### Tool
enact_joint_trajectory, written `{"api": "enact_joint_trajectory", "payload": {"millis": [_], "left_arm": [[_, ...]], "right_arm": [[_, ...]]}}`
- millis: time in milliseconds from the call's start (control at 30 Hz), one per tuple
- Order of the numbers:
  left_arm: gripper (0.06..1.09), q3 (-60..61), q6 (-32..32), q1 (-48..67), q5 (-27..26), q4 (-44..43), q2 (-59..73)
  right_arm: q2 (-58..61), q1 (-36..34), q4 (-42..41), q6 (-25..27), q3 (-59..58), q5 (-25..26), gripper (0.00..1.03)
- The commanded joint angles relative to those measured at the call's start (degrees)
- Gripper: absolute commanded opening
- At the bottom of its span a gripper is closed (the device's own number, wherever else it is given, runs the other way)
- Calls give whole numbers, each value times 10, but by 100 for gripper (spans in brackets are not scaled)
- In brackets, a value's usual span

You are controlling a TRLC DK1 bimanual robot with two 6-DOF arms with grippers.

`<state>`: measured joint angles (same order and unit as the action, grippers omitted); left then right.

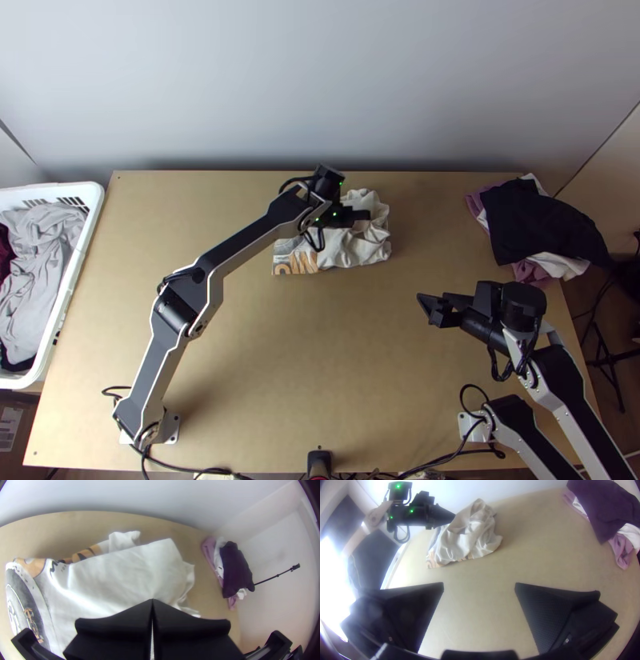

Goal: Fold the t-shirt

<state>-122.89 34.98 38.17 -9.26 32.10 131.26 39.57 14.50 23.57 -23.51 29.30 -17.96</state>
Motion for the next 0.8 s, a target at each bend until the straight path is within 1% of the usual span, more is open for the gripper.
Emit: {"api": "enact_joint_trajectory", "payload": {"millis": [0, 133, 267, 333, 433, 567, 700, 767], "left_arm": [[9, -62, 31, 11, -39, 19, 5], [9, -62, 46, 14, -67, 17, 15], [9, -65, 44, 23, -67, 13, 67], [9, -68, 56, 24, -59, 0, 89], [9, -75, 76, 24, -39, -45, 126], [9, -89, 76, 22, -8, -104, 170], [9, -99, 92, 11, -2, -136, 182], [9, -99, 95, 14, 12, -138, 182]], "right_arm": [[9, 4, -15, 1, -3, 2, 99], [16, 8, -20, 0, -3, 3, 99], [19, 8, -20, 0, 2, 5, 99], [19, 8, -20, -1, 6, 5, 99], [19, 8, -14, -3, 7, 6, 99], [18, 7, 6, -7, 16, 6, 99], [17, 8, 38, 3, 36, 6, 99], [18, 6, 42, 7, 44, 6, 99]]}}
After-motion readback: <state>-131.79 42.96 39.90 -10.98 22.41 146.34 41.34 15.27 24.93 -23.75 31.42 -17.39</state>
